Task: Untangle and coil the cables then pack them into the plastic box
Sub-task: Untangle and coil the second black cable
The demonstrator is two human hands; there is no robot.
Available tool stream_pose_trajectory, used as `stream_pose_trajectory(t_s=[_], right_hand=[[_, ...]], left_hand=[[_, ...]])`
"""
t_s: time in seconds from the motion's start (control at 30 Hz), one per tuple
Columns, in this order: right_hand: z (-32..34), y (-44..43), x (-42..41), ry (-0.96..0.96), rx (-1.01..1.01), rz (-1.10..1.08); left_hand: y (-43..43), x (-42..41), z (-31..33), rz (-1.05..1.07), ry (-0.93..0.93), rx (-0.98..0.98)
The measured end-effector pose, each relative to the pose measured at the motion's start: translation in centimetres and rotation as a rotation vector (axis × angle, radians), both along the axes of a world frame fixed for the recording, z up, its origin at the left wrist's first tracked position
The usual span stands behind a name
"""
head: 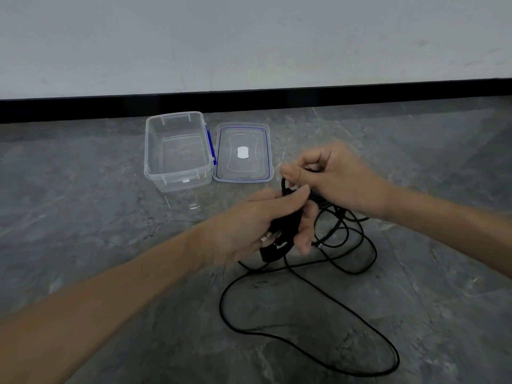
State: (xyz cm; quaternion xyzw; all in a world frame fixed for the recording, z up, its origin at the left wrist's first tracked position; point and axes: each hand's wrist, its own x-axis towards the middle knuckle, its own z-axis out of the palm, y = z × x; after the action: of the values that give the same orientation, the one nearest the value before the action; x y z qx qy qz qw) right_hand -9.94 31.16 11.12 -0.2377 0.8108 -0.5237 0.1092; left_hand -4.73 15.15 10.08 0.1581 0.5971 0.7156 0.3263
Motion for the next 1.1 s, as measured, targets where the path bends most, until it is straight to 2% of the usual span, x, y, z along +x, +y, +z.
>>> stream_pose_trajectory(t_s=[0.07,0.13,0.27,0.37,0.5,0.63,0.83,1.03,1.1], right_hand=[[-0.9,0.1,0.5,-0.120,-0.083,0.072],[-2.0,0.1,1.0,-0.155,-0.097,0.081],[-4.7,-0.3,1.9,0.000,0.111,-0.046],[-5.6,-1.0,2.9,0.017,0.170,-0.004],[-5.7,-1.9,4.4,0.032,0.240,0.094],[-5.1,-1.9,5.5,-0.010,0.256,0.118],[-3.1,-2.3,6.9,-0.130,0.292,0.117],[-1.4,-2.7,8.3,-0.220,0.307,0.124],[-0.7,-2.8,8.4,-0.232,0.320,0.115]], left_hand=[[0.1,-0.4,0.3,0.031,0.006,0.038],[0.2,-0.7,1.1,0.072,-0.051,0.128],[0.4,-1.5,2.1,0.199,-0.131,0.262],[0.3,-1.8,1.9,0.260,-0.137,0.288],[-0.2,-2.8,1.4,0.384,-0.045,0.288],[-1.3,-3.6,0.7,0.488,0.002,0.236],[-1.3,-3.6,-0.6,0.507,0.140,0.037],[-1.5,-3.7,-0.7,0.549,0.111,0.017],[-1.4,-3.6,-0.9,0.548,0.139,-0.044]])
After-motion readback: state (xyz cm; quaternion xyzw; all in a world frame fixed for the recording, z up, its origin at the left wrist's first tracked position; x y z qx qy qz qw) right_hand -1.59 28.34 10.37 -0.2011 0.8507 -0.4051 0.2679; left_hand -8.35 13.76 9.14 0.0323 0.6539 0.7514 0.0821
